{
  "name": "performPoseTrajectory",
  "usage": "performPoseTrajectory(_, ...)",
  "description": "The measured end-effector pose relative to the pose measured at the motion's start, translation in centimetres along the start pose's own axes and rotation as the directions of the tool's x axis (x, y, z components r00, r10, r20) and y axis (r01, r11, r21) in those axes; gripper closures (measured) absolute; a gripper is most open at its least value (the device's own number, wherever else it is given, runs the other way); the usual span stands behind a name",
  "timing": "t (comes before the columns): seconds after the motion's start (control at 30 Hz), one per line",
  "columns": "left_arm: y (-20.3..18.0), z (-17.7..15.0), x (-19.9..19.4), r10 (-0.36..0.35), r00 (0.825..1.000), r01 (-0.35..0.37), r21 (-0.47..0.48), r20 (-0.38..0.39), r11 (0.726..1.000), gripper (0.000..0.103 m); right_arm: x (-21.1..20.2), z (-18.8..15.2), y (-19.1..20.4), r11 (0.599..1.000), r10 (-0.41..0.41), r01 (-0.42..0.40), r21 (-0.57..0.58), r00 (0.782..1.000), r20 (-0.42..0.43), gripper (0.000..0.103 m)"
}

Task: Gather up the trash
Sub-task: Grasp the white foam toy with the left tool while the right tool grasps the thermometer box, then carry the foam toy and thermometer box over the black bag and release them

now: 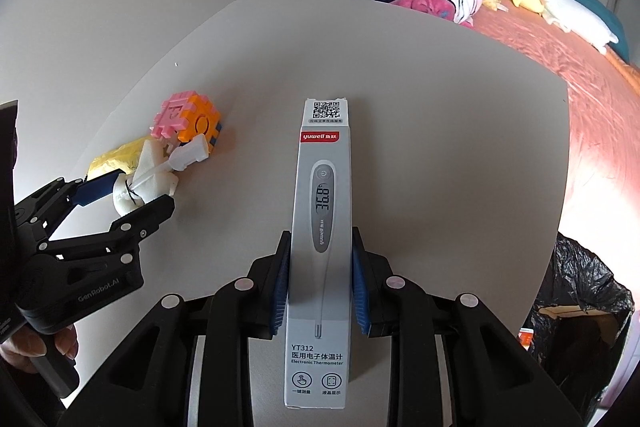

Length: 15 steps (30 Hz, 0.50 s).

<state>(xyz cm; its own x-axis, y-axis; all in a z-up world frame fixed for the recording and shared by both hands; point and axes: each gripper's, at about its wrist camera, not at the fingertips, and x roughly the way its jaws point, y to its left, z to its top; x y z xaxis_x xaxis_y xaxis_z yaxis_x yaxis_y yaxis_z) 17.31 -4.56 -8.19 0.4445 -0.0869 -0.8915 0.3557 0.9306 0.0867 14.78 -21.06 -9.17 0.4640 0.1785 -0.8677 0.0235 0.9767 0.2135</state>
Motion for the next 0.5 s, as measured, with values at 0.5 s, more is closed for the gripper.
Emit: performPoseTrajectory(0.5,1.1,-2.7,-2.4,-0.141,0.989,0.149,-0.185,0.052,0.971,0.059,-1.7,-1.5,-1.0,1.0,-0.012,0.012,0.016,1.0,0.014,0.074)
